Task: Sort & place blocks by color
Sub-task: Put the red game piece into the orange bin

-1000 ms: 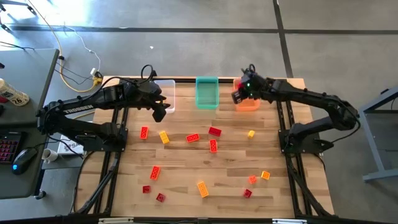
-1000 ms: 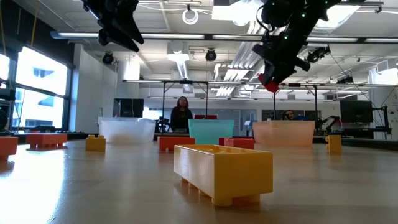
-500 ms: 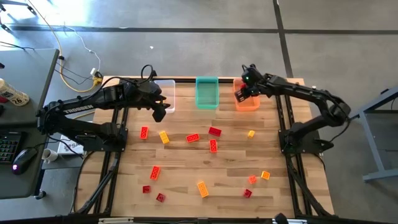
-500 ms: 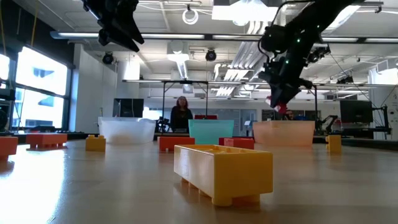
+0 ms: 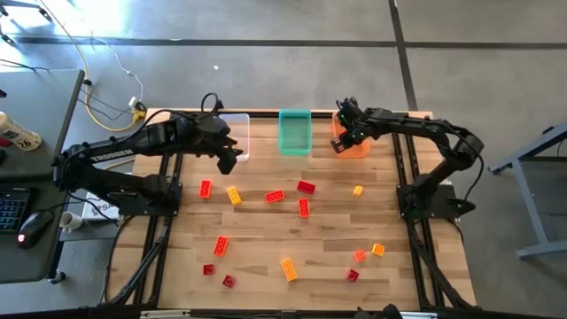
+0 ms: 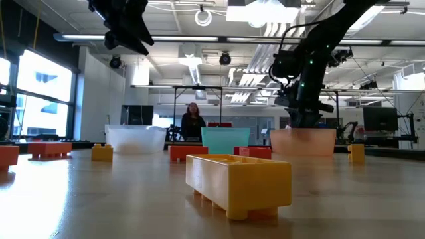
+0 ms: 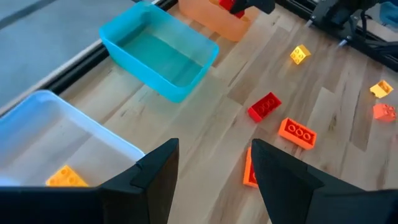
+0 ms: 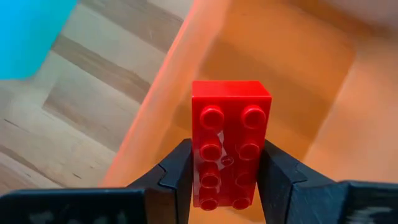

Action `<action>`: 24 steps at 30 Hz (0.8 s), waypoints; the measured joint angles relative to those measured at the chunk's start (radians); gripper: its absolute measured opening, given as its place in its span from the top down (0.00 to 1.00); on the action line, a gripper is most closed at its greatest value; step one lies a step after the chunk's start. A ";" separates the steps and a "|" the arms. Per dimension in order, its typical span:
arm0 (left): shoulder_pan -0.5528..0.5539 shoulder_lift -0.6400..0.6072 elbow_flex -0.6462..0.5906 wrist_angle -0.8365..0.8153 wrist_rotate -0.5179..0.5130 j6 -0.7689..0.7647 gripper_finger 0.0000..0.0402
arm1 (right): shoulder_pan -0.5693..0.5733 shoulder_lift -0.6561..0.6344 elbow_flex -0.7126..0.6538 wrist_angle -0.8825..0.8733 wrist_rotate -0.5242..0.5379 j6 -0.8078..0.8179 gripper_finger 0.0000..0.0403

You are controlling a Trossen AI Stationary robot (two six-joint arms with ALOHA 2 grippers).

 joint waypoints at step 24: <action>0.000 0.000 -0.001 -0.054 0.000 -0.039 0.53 | 0.000 0.000 0.000 -0.036 0.005 0.000 0.57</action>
